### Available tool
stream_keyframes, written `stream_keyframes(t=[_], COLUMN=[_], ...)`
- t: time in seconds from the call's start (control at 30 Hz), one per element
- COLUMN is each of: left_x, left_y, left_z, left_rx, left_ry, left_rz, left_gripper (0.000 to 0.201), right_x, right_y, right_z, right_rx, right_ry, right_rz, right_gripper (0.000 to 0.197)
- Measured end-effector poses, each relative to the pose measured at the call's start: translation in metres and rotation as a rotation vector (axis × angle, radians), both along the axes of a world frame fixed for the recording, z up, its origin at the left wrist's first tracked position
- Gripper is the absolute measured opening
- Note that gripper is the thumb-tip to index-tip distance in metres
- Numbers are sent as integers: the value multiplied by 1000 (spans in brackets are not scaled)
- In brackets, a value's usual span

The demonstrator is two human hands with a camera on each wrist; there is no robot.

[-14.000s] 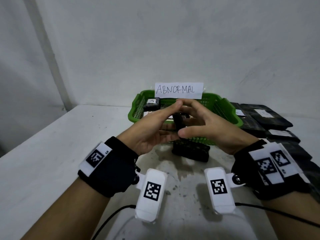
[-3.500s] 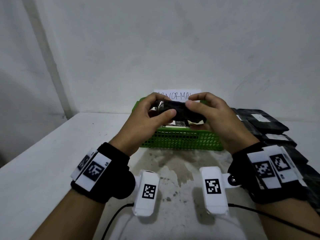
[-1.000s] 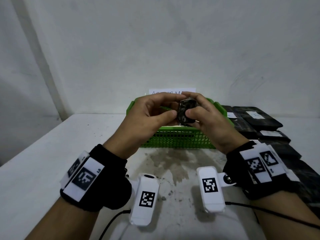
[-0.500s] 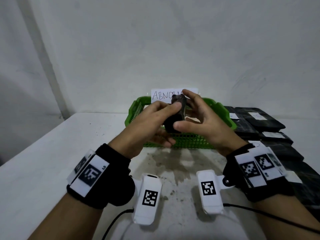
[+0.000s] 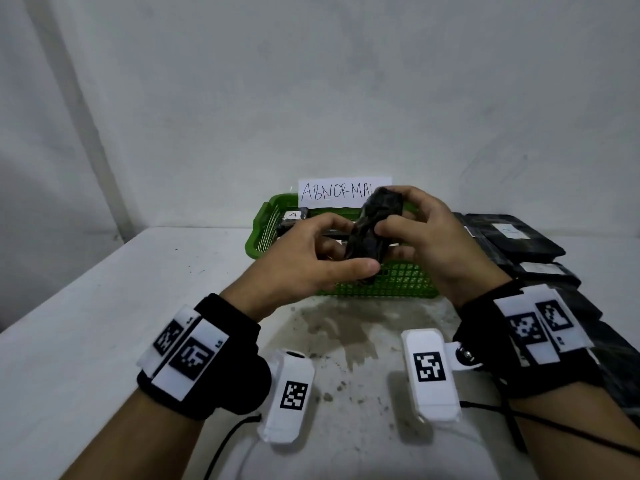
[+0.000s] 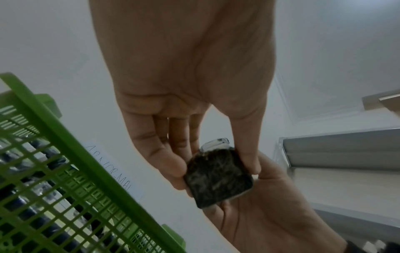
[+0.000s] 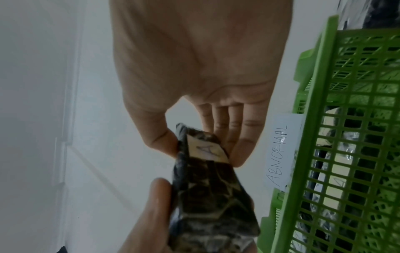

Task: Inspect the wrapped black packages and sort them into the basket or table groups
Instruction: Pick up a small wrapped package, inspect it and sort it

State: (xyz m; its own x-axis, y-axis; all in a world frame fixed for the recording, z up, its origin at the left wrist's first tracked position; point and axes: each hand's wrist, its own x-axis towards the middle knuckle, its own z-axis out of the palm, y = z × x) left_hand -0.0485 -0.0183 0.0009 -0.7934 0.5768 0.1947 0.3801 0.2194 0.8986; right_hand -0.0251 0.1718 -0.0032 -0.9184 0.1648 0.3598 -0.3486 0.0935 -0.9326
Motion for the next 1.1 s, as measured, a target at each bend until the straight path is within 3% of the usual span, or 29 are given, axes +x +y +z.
stream_keyframes(t=[0.13,0.23,0.4,0.5,0.6,0.7,0.9,1.1], left_x=[0,-3,-10,-15,-17,-18,-25,-20], left_y=[2,2,-2,-3,-2,-2,-2,3], left_z=[-1,-2,-6,-8,-11,-12,-18,-17], left_rx=[-6,10,76,111,169,187,211,286], left_ry=[58,93,162,182,198,232,269,23], left_rz=[11,31,83,97,89,101,139,187], left_gripper=[40,33,32,33,33,32,30,25], right_x=[5,7,7,10,10,10,12,10], right_y=[-2,-3,2,2,-2,-7,-18,-23], right_z=[-1,1,4,6,8,6,8,6], right_rx=[143,124,-12,-4,28,101,193,248], right_ry=[134,157,79,39,78,123,214,368], right_rz=[-105,-89,156,306,305,287,184,-41], right_gripper=[44,46,44,70,43,28,21,22])
